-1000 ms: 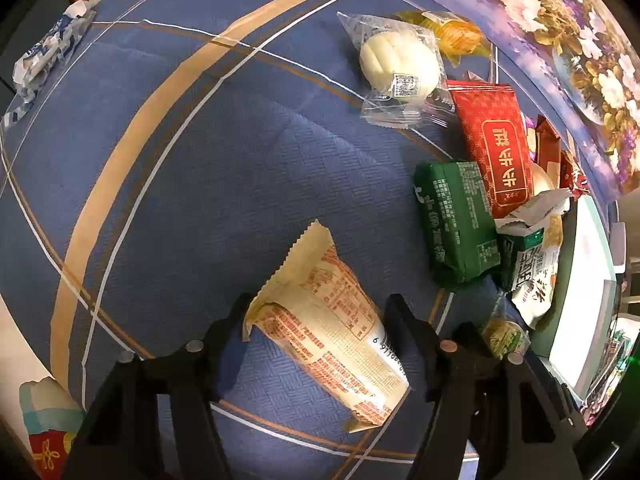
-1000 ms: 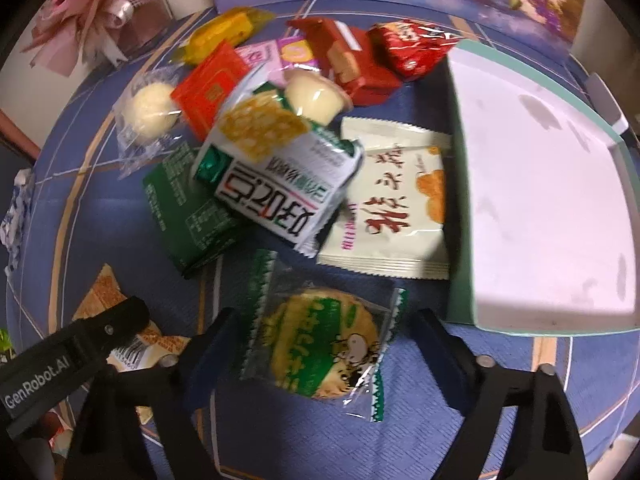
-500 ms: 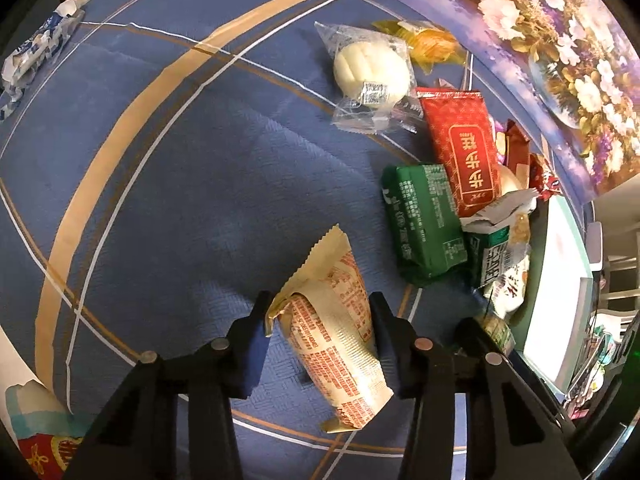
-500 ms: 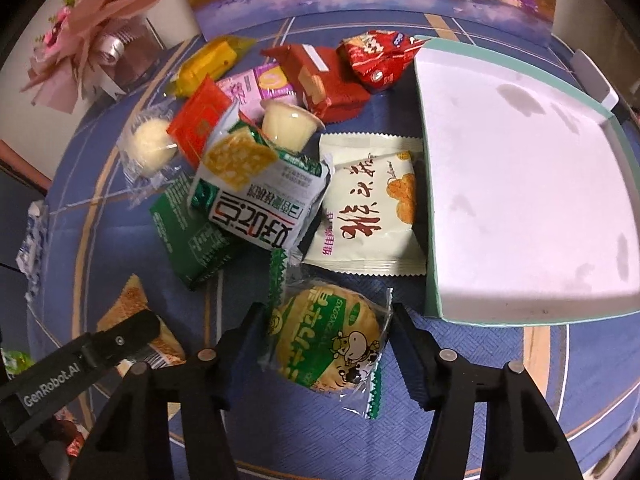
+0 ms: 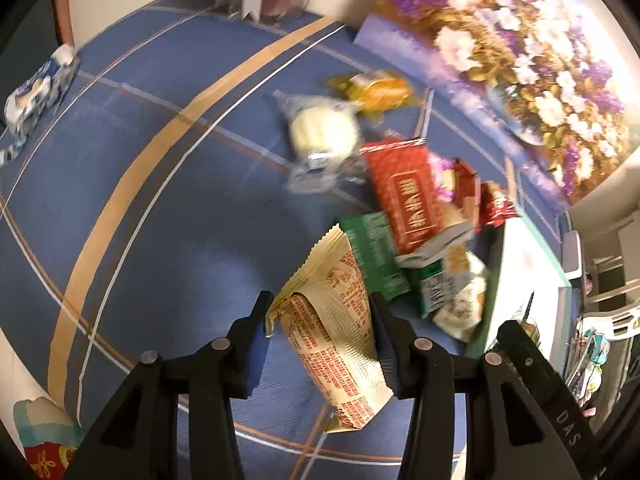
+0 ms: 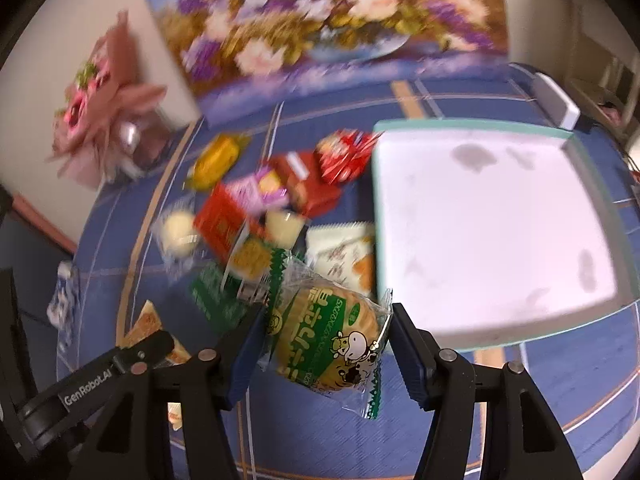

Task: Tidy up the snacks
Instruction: 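Carry both snacks over the white tray and open both grippers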

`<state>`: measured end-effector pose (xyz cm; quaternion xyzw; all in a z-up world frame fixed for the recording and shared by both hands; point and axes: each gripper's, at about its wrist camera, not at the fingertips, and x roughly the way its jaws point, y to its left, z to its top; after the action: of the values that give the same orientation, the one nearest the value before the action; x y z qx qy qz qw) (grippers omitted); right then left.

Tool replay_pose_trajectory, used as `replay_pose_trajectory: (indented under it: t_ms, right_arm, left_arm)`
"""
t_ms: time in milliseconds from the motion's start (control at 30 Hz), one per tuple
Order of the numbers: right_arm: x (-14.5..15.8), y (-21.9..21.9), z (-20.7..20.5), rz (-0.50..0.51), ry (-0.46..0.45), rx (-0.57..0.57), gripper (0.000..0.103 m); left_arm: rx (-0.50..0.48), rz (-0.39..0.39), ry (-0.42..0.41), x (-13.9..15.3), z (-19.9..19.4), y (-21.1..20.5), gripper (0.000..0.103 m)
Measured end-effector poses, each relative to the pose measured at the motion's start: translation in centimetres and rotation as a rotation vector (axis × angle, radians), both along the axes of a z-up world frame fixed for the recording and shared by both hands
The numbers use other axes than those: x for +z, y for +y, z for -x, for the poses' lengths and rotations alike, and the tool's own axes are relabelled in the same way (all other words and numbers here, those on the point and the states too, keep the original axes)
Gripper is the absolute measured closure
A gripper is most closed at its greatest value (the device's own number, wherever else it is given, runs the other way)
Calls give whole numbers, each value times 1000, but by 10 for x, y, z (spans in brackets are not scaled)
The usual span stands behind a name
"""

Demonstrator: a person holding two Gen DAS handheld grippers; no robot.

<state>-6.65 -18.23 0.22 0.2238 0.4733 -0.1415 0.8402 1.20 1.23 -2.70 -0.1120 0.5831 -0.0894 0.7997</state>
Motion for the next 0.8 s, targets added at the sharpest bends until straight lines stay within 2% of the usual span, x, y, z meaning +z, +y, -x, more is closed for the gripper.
replay_pose_trajectory:
  t_ms: [167,333,533,800]
  right_arm:
    - [4,-25,1,51,-5,-95,39]
    - [8,-49,-2,92,-14,-160,39]
    - [5,-88,0,95,-1,-248,39]
    - [4,-143,1,103,-3,-332,39]
  left_arm:
    - [-36,9,-25,9,-8,-8,54]
    - [-102,9,-58,20,-10,-37,54]
    - [-197,17,-95,28,-19,-92,54]
    - [-313,46,-125,23,-33,-165,54]
